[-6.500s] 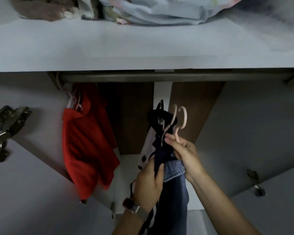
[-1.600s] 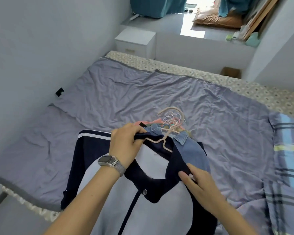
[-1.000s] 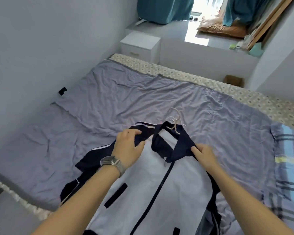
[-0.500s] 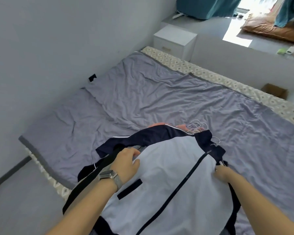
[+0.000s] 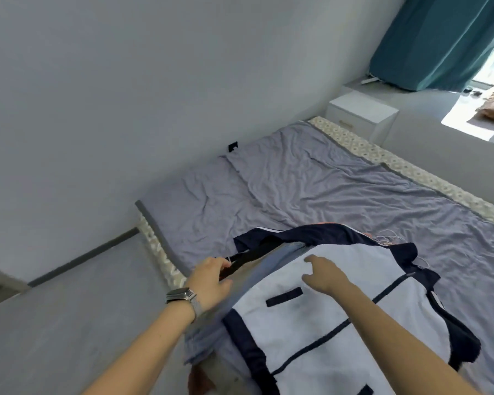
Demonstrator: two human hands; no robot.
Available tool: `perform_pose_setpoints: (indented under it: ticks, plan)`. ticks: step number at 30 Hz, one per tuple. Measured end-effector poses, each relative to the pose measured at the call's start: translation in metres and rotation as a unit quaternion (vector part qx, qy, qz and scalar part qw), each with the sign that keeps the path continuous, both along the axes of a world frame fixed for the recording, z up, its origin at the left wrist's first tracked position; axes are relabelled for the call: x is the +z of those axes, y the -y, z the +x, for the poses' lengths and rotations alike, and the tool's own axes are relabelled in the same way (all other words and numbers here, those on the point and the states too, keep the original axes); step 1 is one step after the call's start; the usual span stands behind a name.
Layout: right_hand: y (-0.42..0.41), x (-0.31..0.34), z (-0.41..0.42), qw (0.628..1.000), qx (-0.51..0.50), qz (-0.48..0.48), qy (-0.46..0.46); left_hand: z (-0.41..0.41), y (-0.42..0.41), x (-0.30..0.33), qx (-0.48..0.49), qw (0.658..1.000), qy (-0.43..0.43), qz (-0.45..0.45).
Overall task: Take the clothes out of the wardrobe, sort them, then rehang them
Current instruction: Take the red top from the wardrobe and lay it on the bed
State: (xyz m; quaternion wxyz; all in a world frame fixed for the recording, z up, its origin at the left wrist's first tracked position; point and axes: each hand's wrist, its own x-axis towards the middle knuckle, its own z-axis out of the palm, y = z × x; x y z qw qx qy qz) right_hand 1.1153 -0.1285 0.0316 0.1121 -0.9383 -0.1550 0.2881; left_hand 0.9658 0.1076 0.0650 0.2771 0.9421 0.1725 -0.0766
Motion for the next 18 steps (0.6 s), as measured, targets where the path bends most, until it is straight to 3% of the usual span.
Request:
perform_pose_setpoints:
  ticks: [5, 10, 14, 18]
  plan:
    - [-0.157, 0.069, -0.120, 0.983, 0.178, 0.048, 0.023, -0.159, -0.105, 0.046, 0.122, 0.992, 0.006, 0.029]
    - [-0.296, 0.127, -0.279, 0.930, 0.352, 0.101, 0.035, -0.363, -0.178, 0.091, 0.293, 0.955, 0.029, 0.025]
    - [-0.384, 0.161, -0.425, 0.868, 0.469, 0.162, 0.027, -0.533, -0.203, 0.115, 0.449, 0.891, 0.059, 0.034]
    - [-0.440, 0.177, -0.573, 0.806, 0.548, 0.218, -0.057, -0.690, -0.185, 0.133, 0.604, 0.790, 0.108, 0.013]
